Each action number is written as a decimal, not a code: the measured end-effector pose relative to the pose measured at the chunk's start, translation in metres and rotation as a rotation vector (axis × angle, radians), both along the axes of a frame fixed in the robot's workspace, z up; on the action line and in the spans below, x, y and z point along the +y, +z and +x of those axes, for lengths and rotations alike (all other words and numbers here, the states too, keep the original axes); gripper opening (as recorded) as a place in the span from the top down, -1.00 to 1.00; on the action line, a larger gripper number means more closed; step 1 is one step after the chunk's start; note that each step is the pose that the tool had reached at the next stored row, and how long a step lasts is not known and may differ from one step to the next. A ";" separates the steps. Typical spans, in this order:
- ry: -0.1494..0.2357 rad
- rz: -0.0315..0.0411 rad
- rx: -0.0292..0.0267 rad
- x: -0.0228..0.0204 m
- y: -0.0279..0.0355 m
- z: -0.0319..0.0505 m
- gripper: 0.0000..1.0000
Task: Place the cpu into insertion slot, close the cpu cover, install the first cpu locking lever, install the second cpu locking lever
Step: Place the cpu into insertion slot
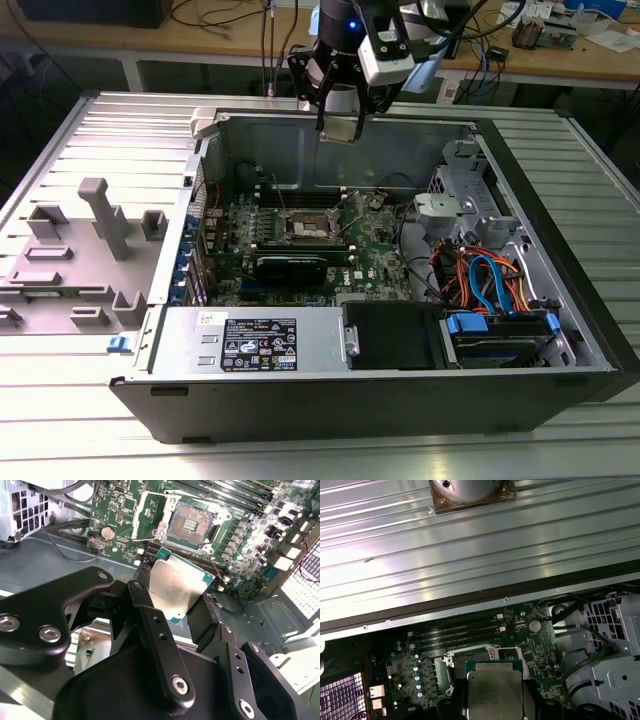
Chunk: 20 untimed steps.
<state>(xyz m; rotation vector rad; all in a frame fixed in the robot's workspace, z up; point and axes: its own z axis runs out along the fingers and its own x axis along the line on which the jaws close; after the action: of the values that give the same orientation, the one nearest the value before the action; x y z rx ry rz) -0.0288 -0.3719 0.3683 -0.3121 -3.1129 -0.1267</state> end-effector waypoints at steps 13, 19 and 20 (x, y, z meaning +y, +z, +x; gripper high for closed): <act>-0.003 0.0001 -0.0001 0.0000 0.0000 0.0000 -0.08; -0.048 0.0002 -0.0001 0.0000 -0.0002 0.0000 -0.08; -0.057 0.0002 -0.0001 0.0000 -0.0002 0.0000 -0.08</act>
<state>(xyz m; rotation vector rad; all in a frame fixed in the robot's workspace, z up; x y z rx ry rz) -0.0289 -0.3719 0.3681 -0.4016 -3.1050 -0.1275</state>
